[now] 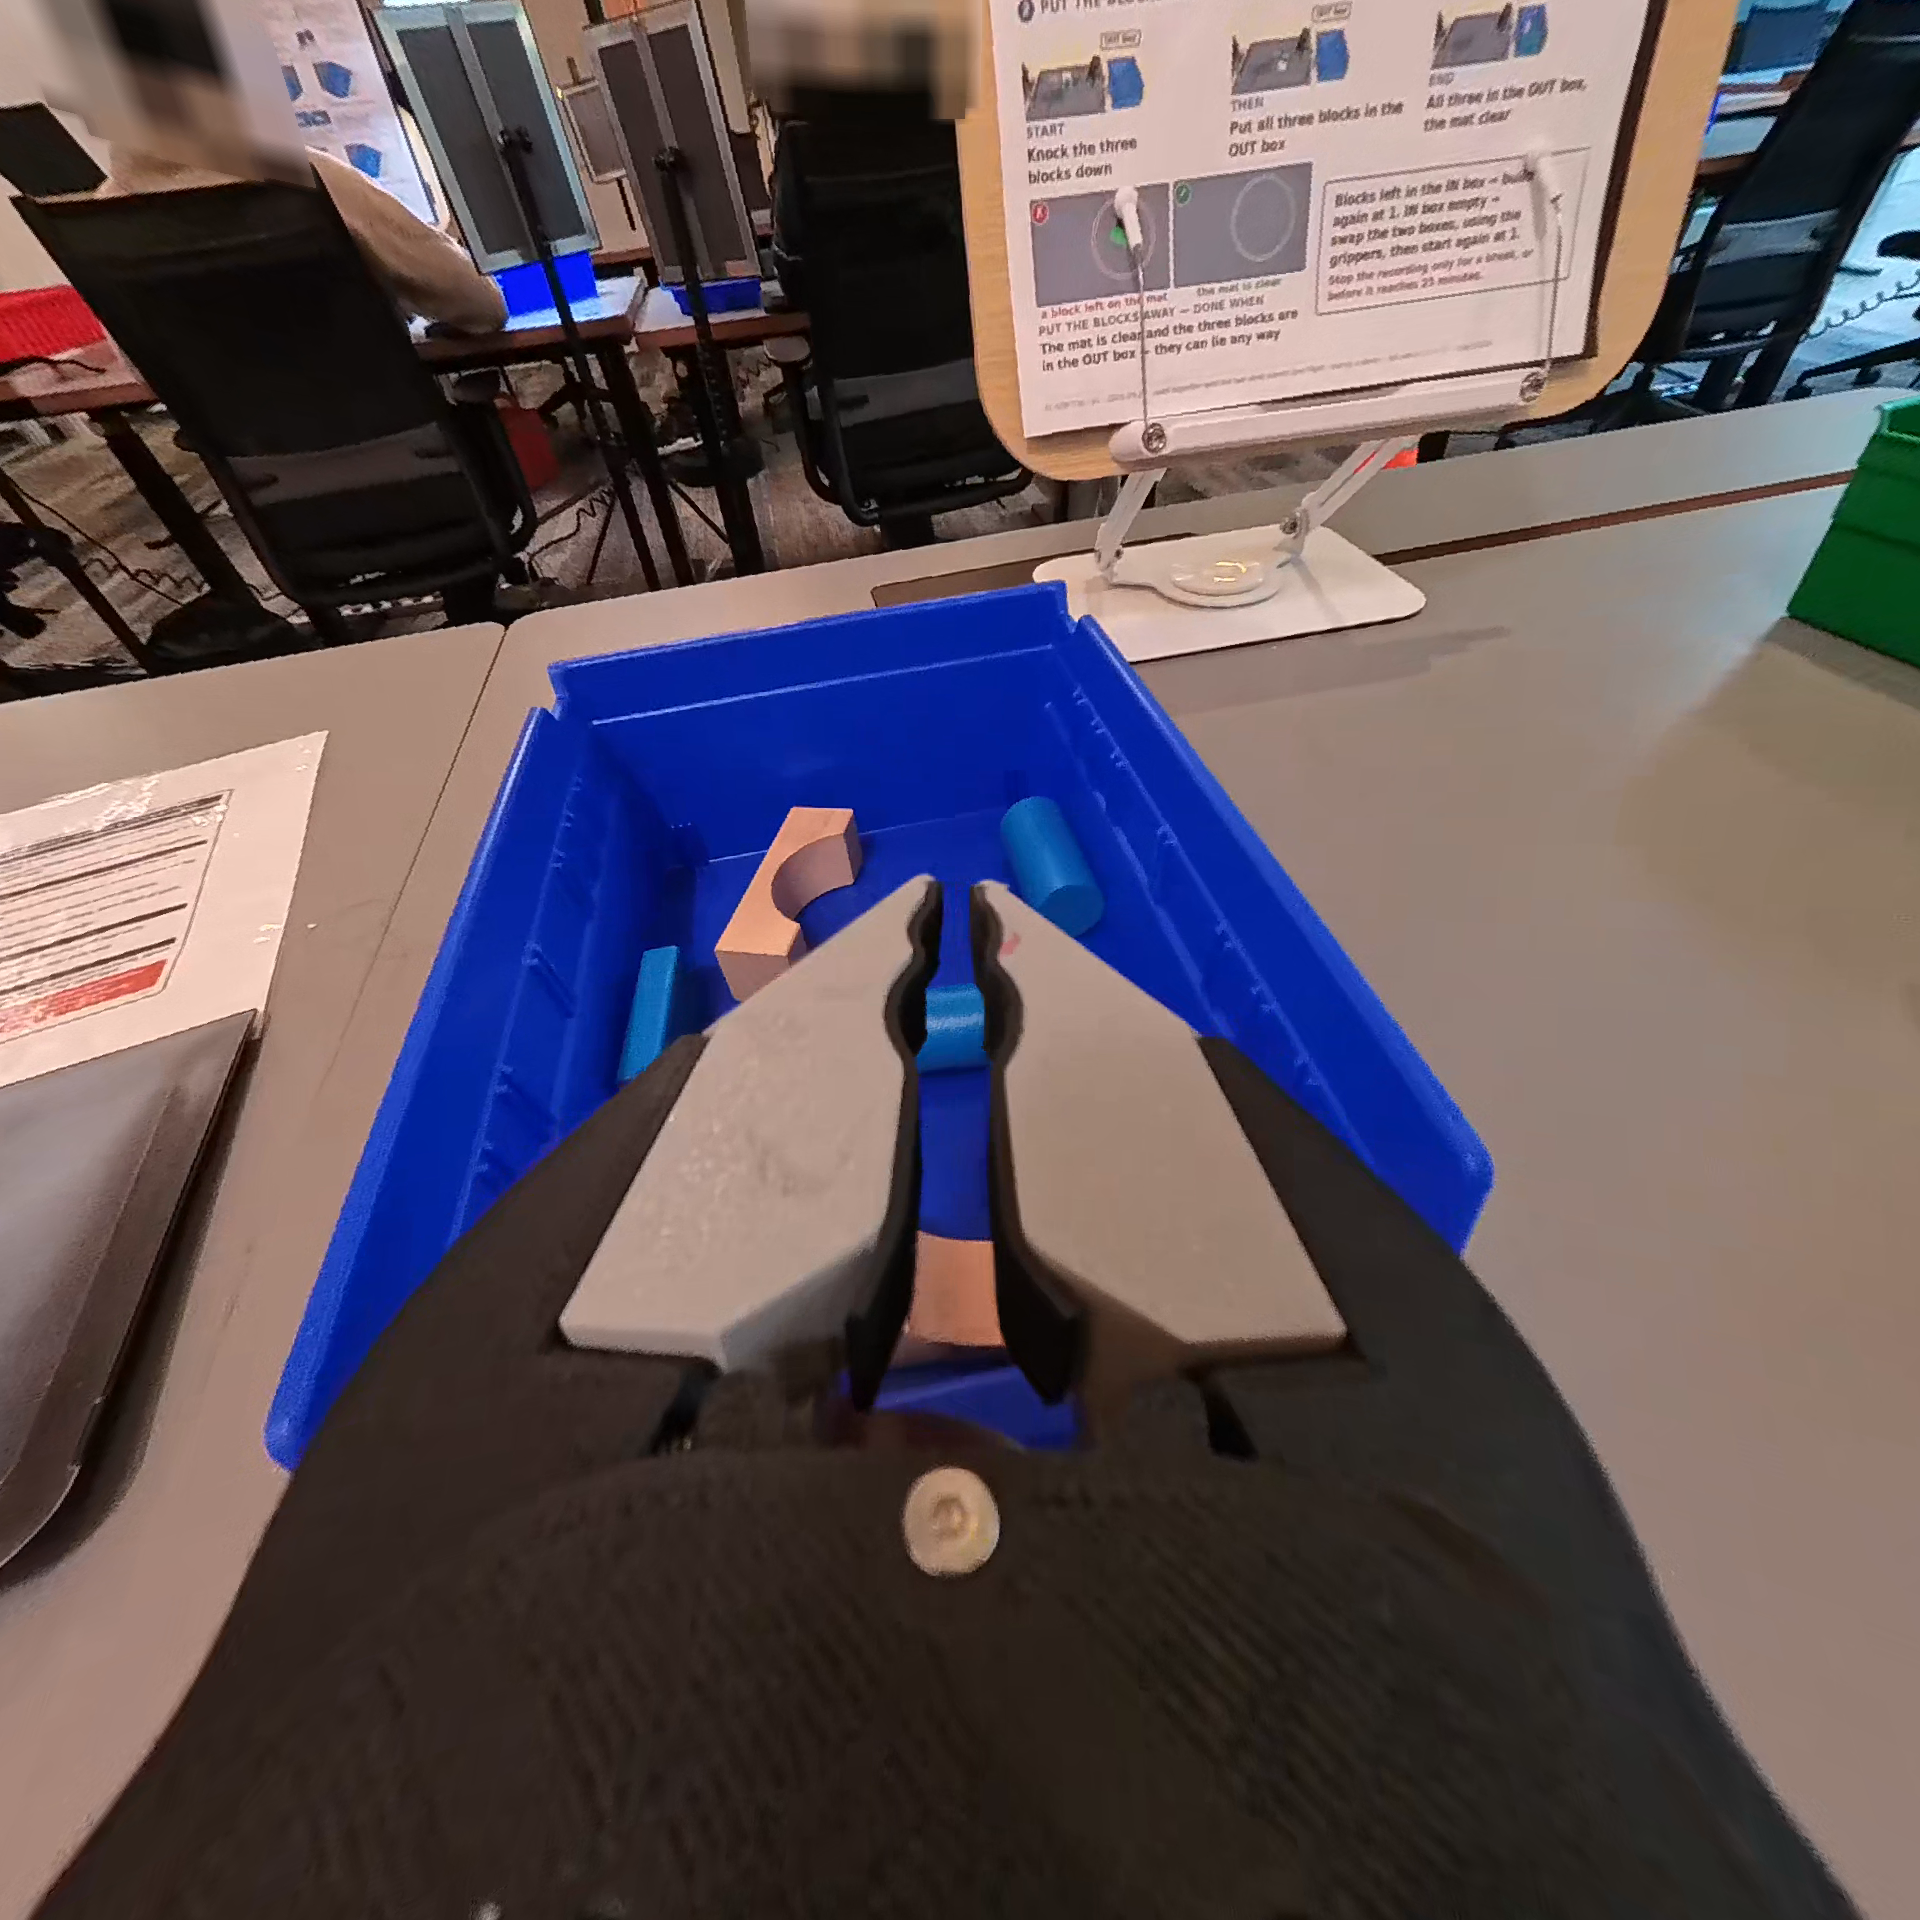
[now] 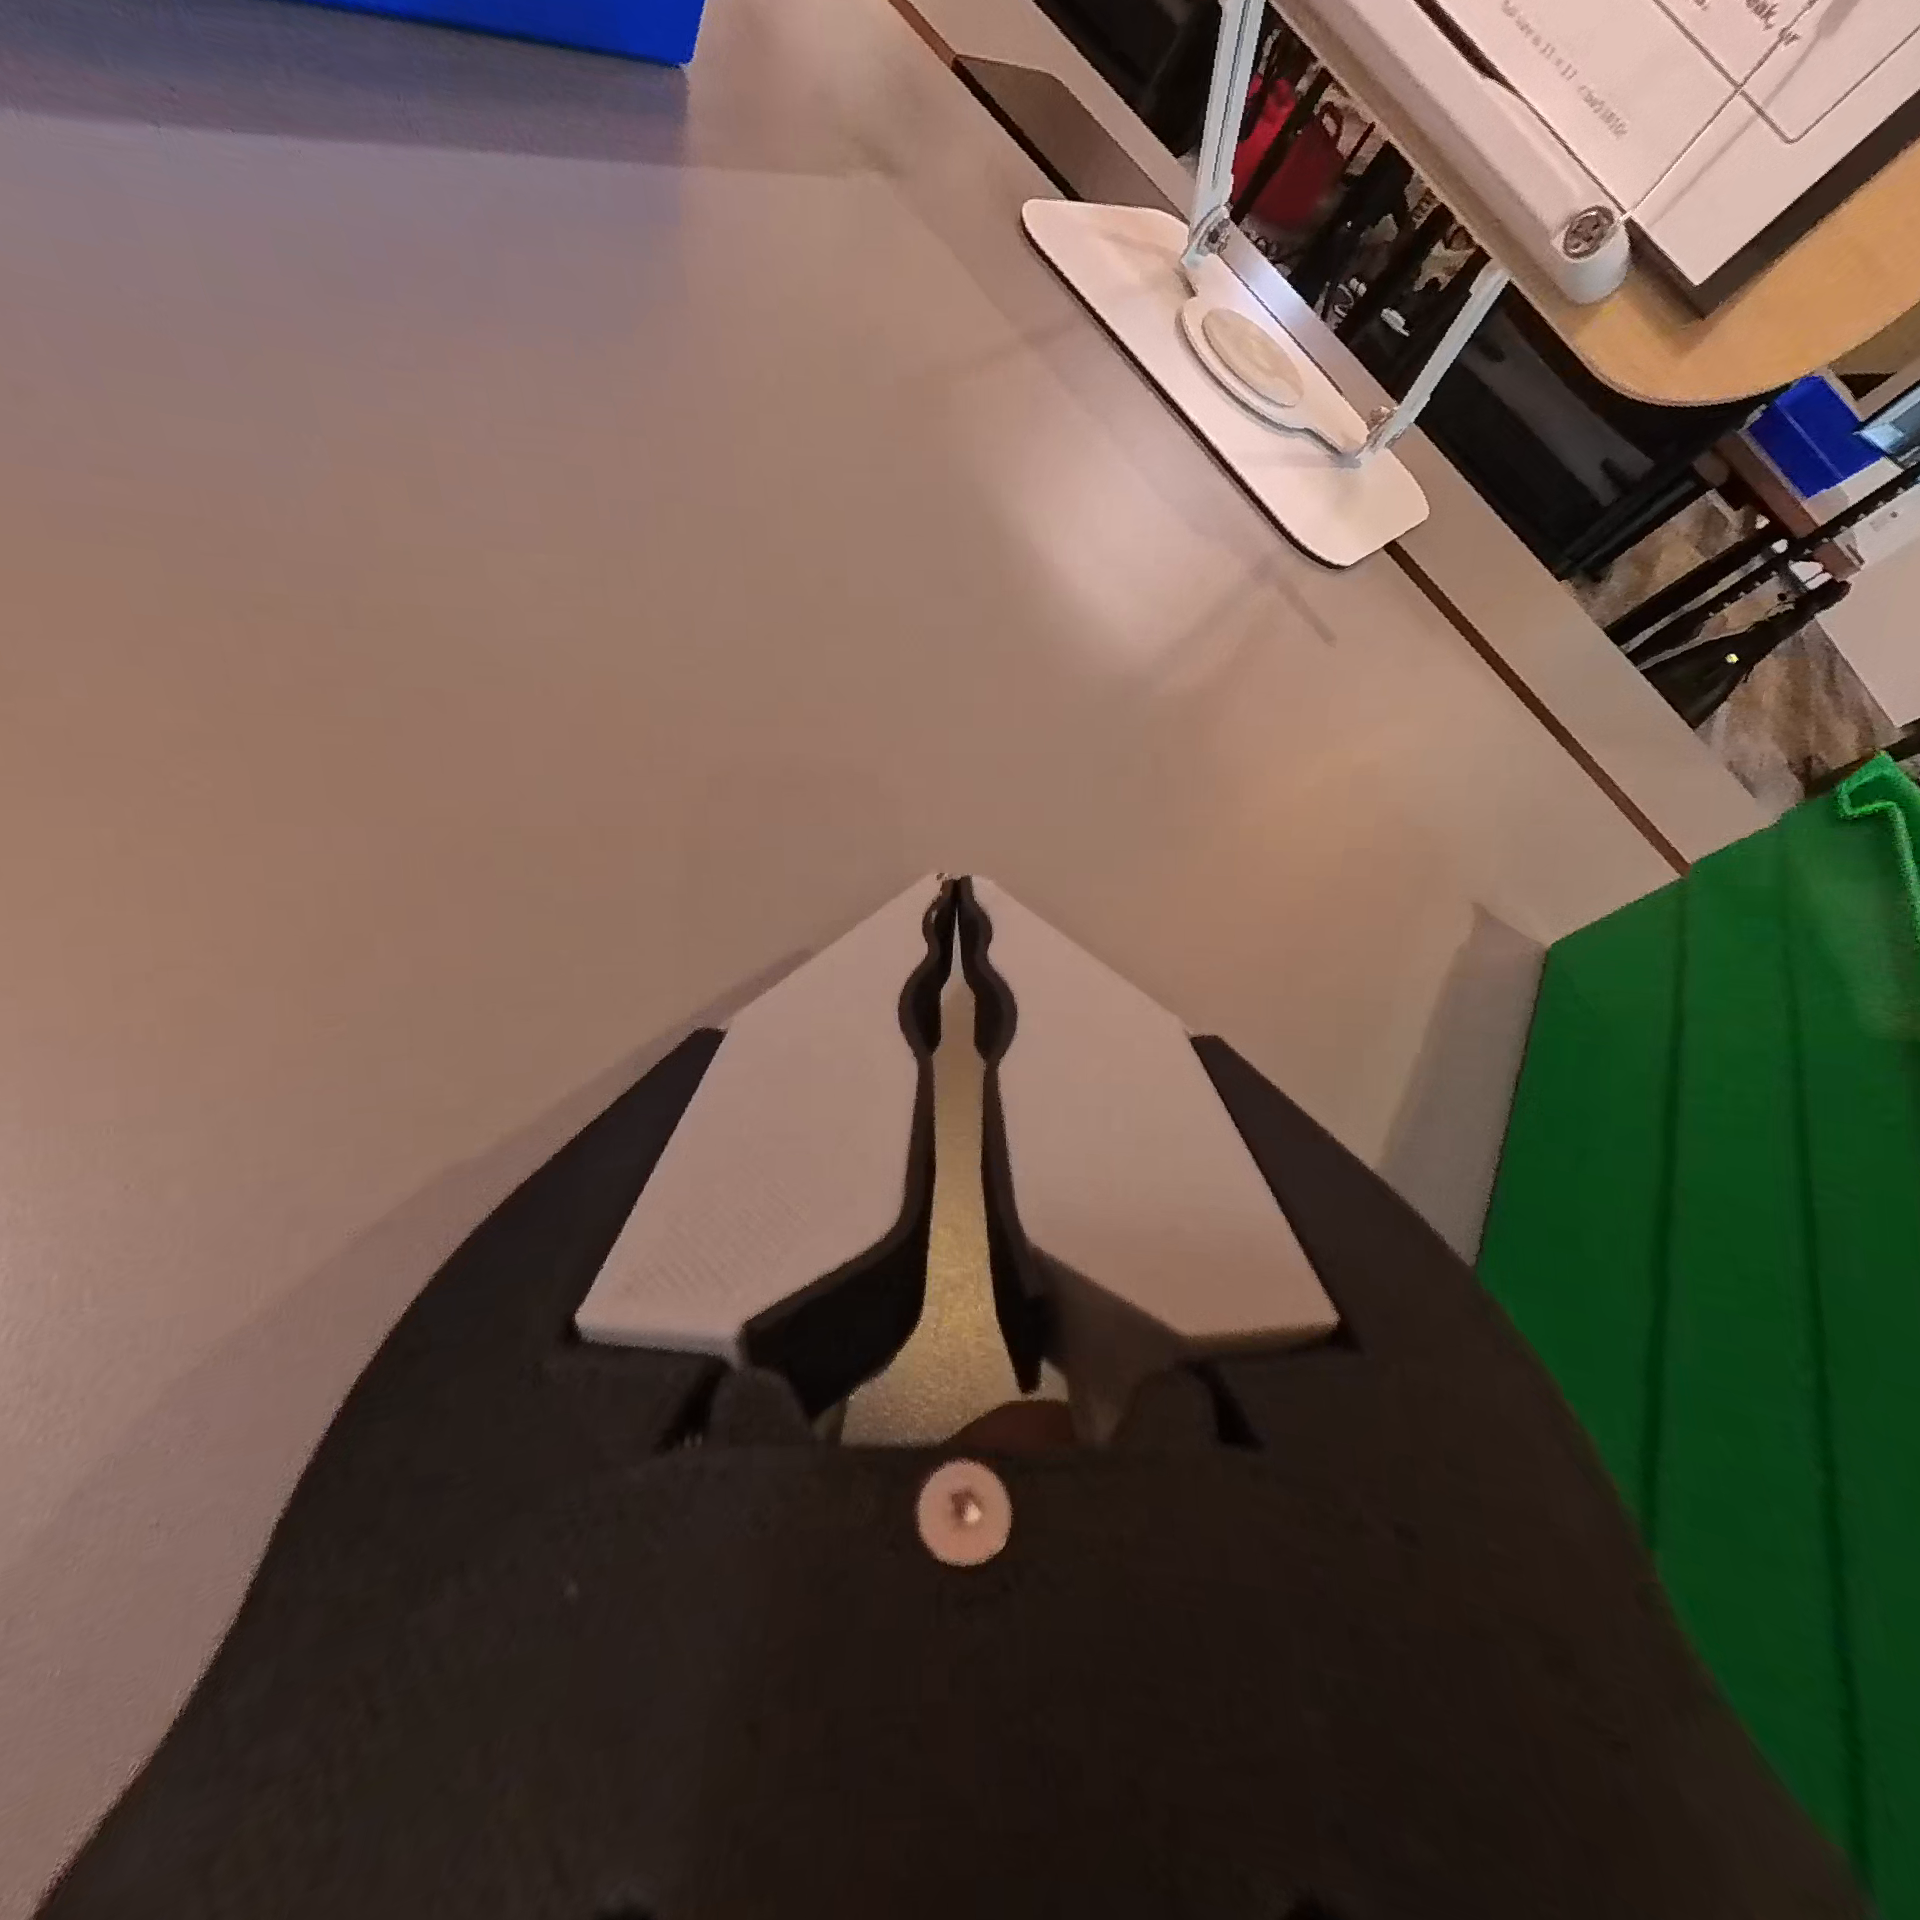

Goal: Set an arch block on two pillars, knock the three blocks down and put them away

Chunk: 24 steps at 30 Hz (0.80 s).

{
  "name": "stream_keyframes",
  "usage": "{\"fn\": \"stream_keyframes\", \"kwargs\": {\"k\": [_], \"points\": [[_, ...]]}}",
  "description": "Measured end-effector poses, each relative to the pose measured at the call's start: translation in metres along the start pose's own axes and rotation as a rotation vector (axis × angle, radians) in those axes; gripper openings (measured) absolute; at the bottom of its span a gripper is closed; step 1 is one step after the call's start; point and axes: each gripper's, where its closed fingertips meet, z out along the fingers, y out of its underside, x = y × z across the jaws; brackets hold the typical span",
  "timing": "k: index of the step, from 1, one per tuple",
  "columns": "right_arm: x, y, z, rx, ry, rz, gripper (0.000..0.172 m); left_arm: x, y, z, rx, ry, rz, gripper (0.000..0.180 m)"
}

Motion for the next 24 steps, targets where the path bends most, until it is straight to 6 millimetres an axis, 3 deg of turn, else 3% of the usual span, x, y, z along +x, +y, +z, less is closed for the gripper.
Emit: {"fn": "stream_keyframes", "kwargs": {"k": [4, 6, 9, 13, 17, 24], "points": [[-0.003, 0.000, 0.000, -0.002, -0.005, -0.021, 0.000, 0.006, 0.012, 0.009, -0.058, 0.033, 0.011, 0.022], [-0.004, 0.000, 0.001, -0.007, -0.006, -0.035, 0.000, -0.001, 0.023, 0.020, -0.122, -0.001, 0.035, 0.036], [-0.005, 0.000, 0.001, -0.008, 0.005, -0.049, 0.000, -0.007, 0.034, 0.040, -0.201, 0.015, 0.001, 0.048], [-0.004, 0.001, 0.001, -0.009, 0.001, -0.040, 0.000, 0.003, 0.058, 0.072, -0.438, 0.143, -0.046, 0.064], [-0.003, 0.000, 0.001, -0.006, 0.005, -0.034, 0.000, 0.005, 0.072, 0.087, -0.584, 0.185, 0.002, 0.067], [-0.004, 0.001, 0.001, -0.010, 0.010, -0.046, 0.000, 0.019, 0.085, 0.091, -0.663, 0.231, -0.074, 0.072]]}}
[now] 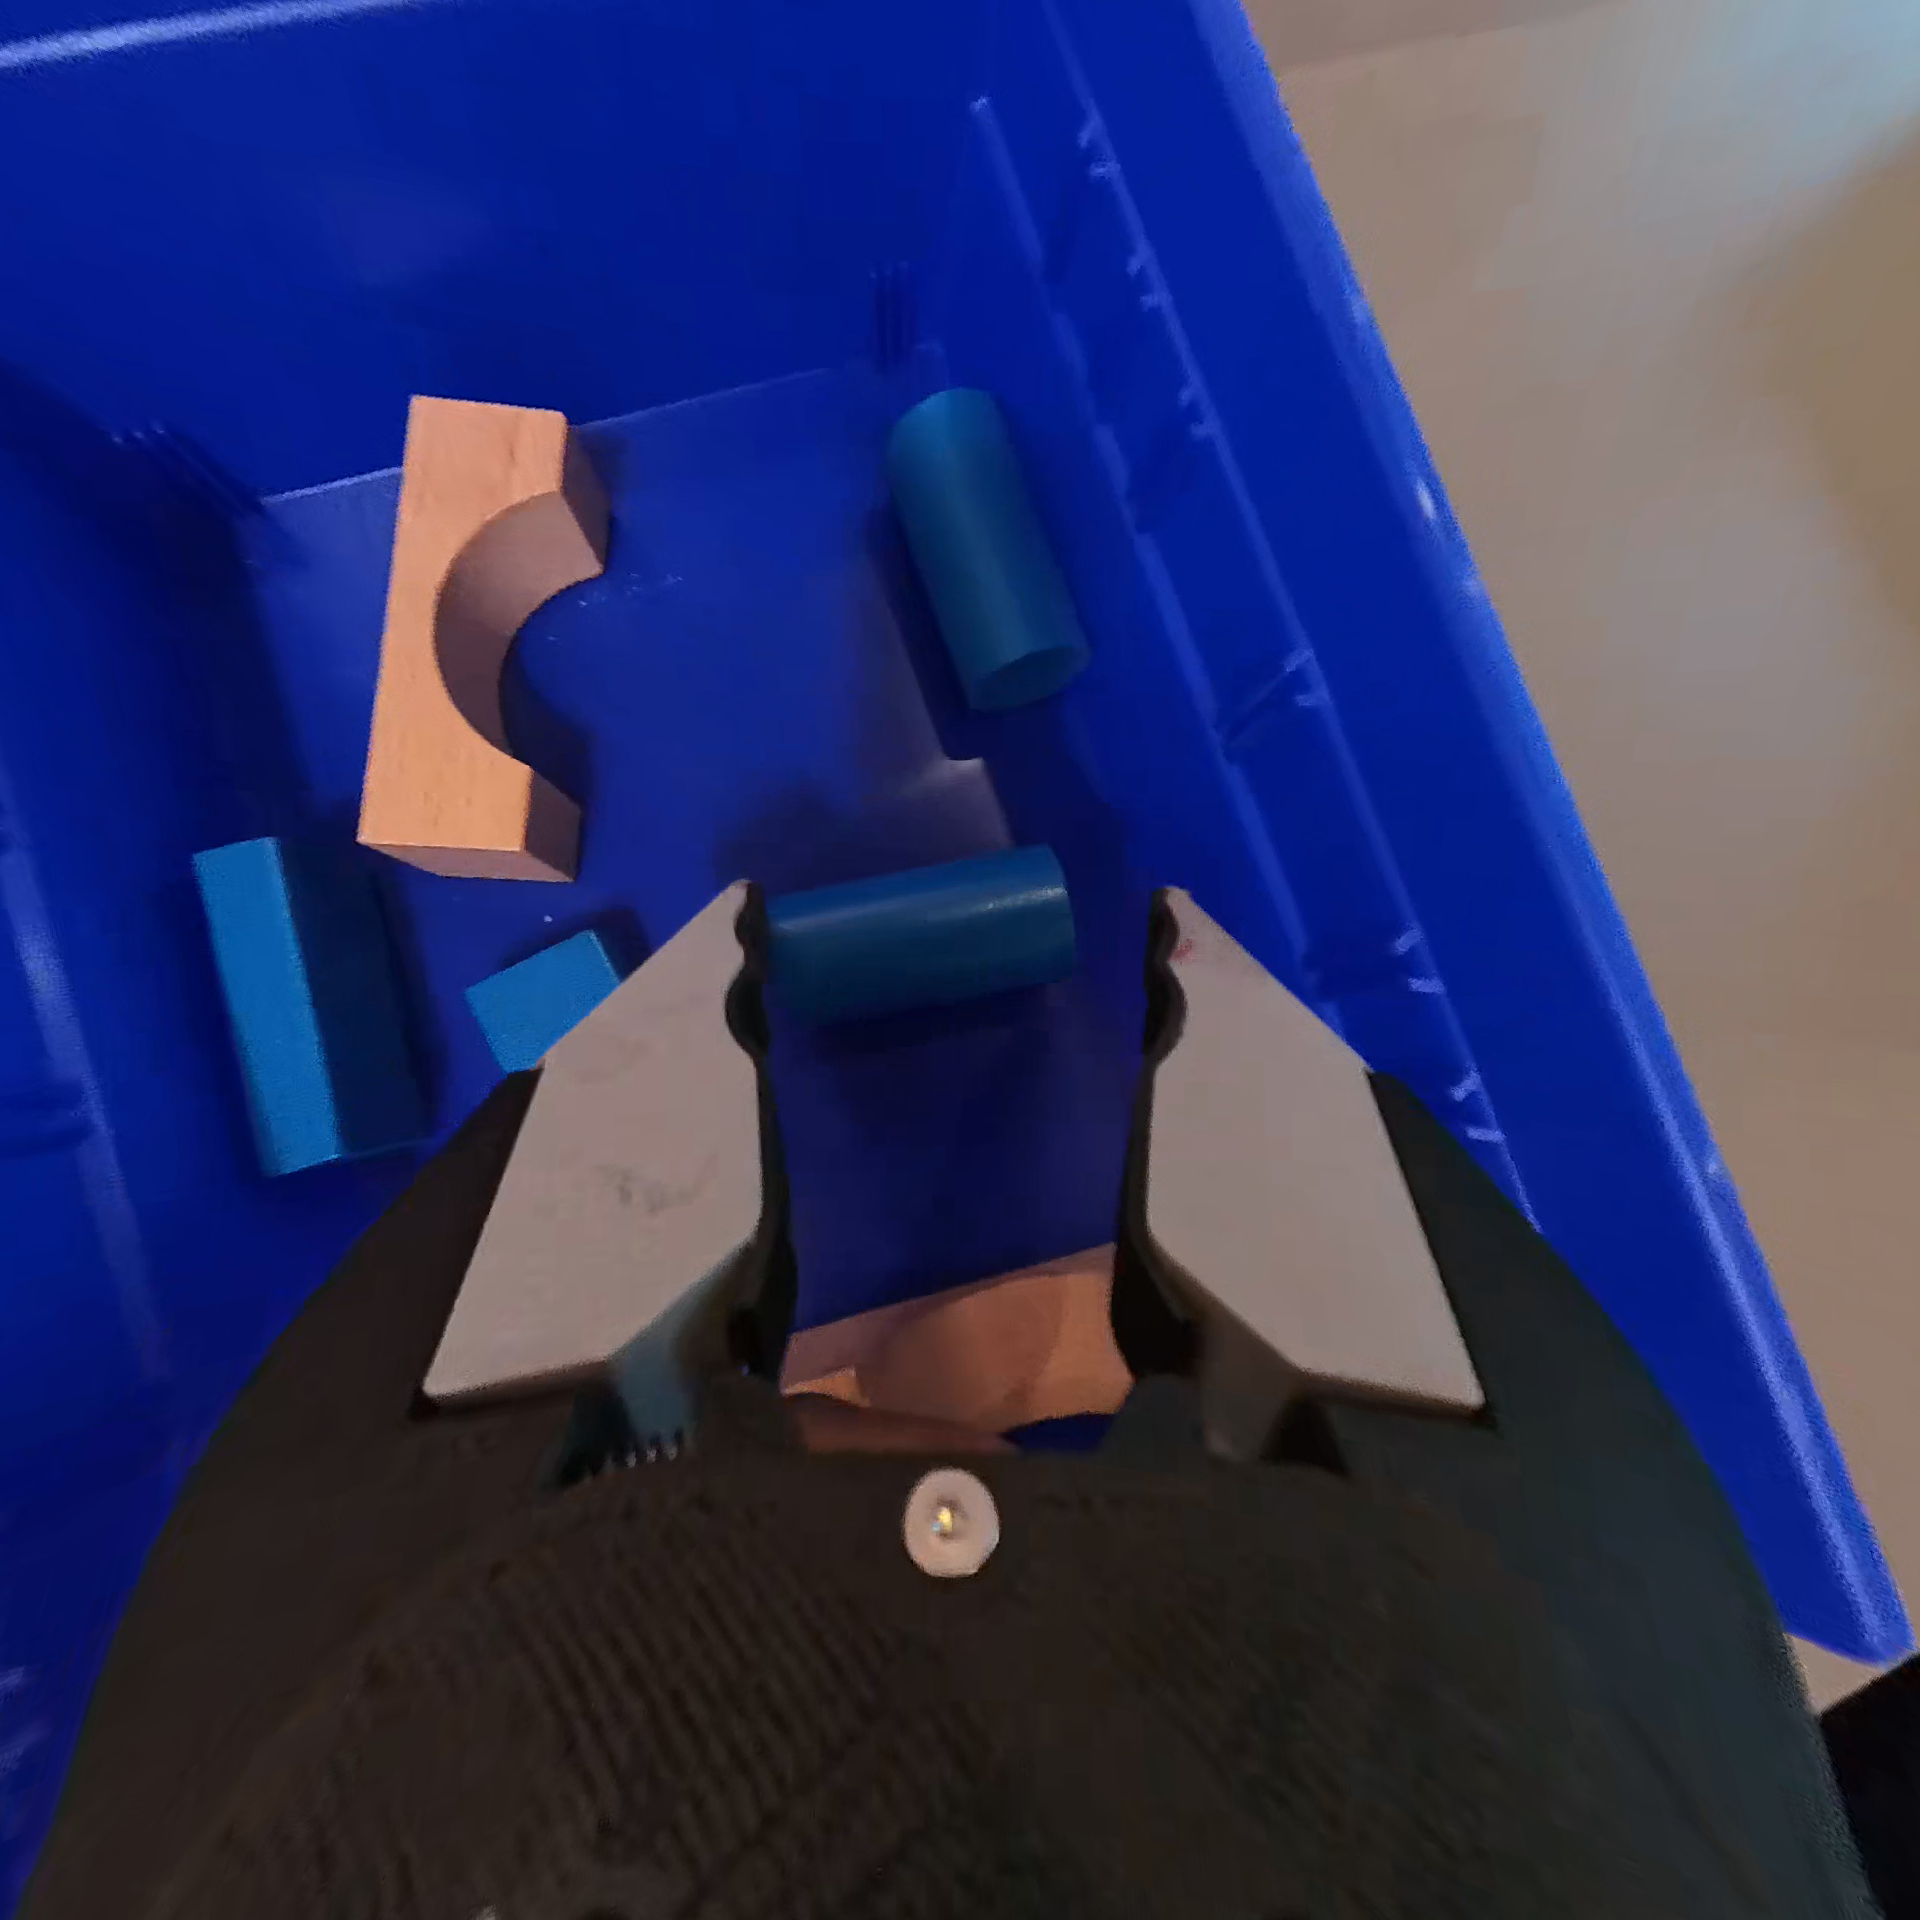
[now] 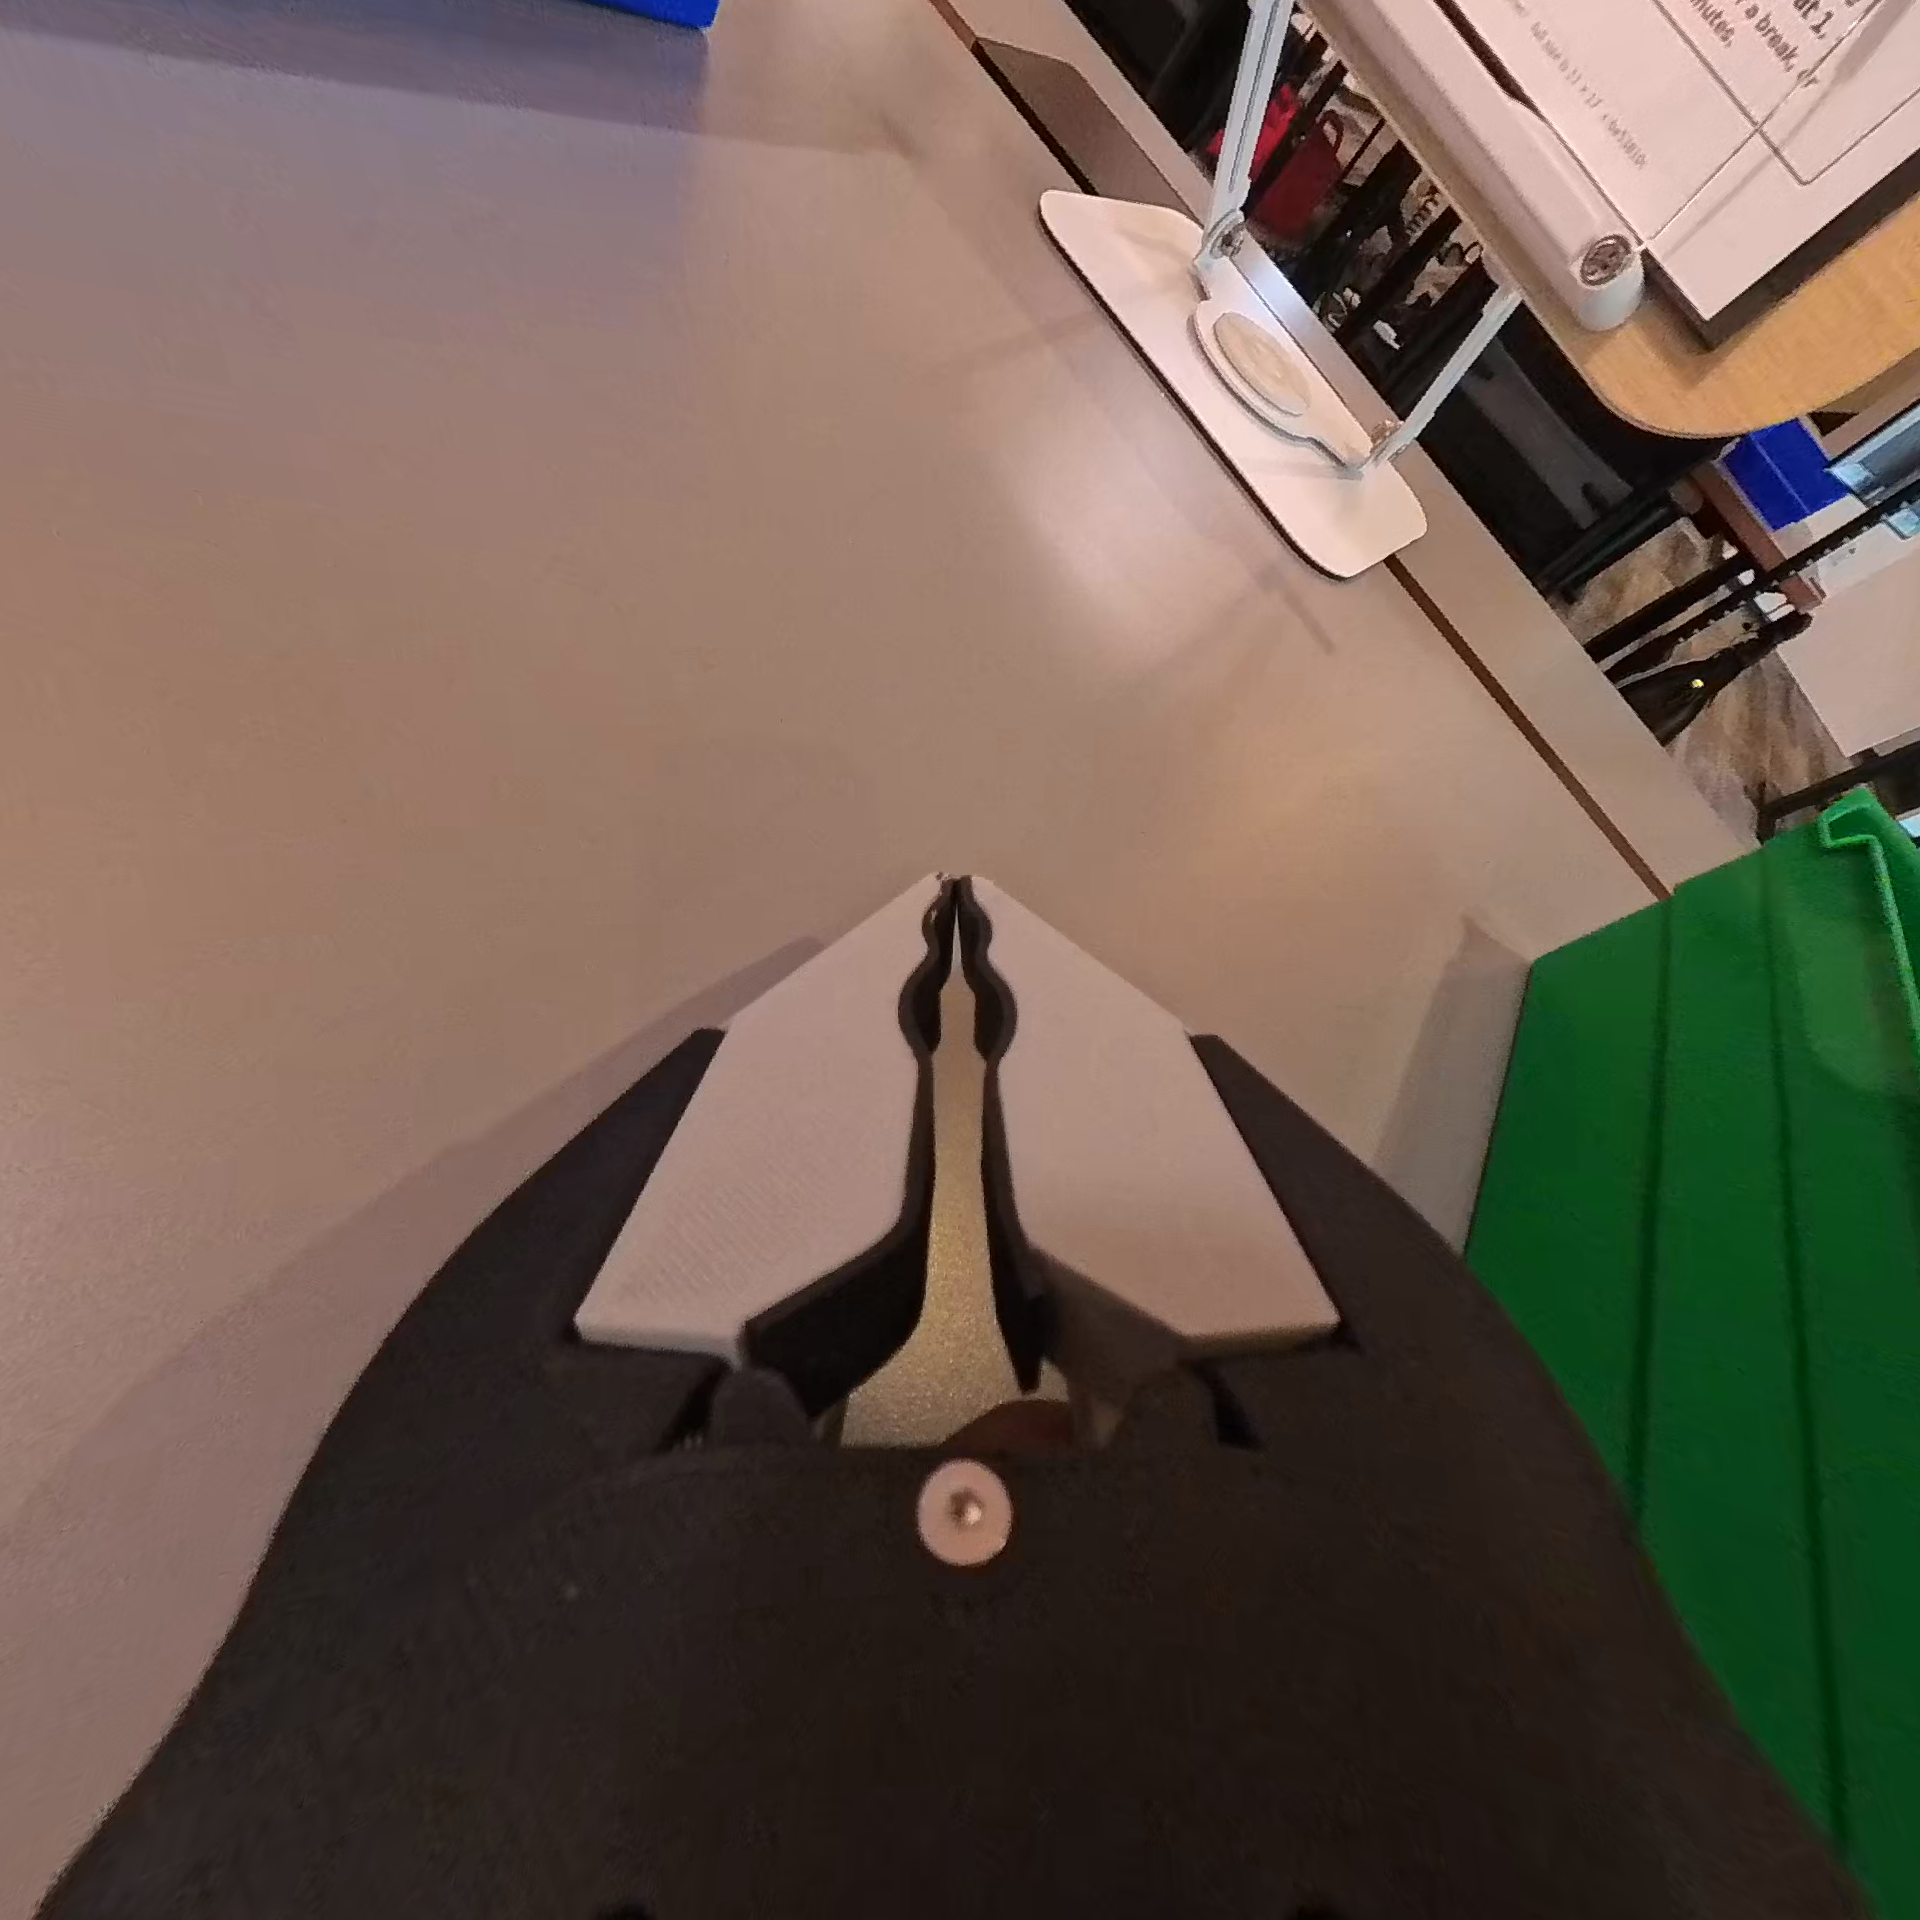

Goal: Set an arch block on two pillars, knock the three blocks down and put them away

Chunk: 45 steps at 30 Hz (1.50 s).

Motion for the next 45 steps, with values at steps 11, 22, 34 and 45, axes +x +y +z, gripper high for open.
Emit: {"fn": "stream_keyframes", "kwargs": {"k": [11, 22, 34, 45], "points": [[0.000, 0.001, 0.001, -0.004, -0.003, 0.001, 0.000, -0.002, 0.041, 0.001, -0.261, -0.078, 0.286, 0.053], [-0.001, 0.001, 0.001, -0.007, -0.002, -0.011, 0.000, 0.011, 0.032, 0.016, -0.201, -0.005, 0.431, 0.030], [-0.001, 0.001, 0.001, -0.004, 0.001, -0.015, 0.000, -0.030, -0.050, -0.087, 0.560, -0.615, 0.537, 0.029], [-0.012, -0.024, -0.006, 0.122, -0.150, 0.132, 0.001, 0.134, -0.035, -0.147, 1.009, 0.179, 0.659, 0.030]]}}
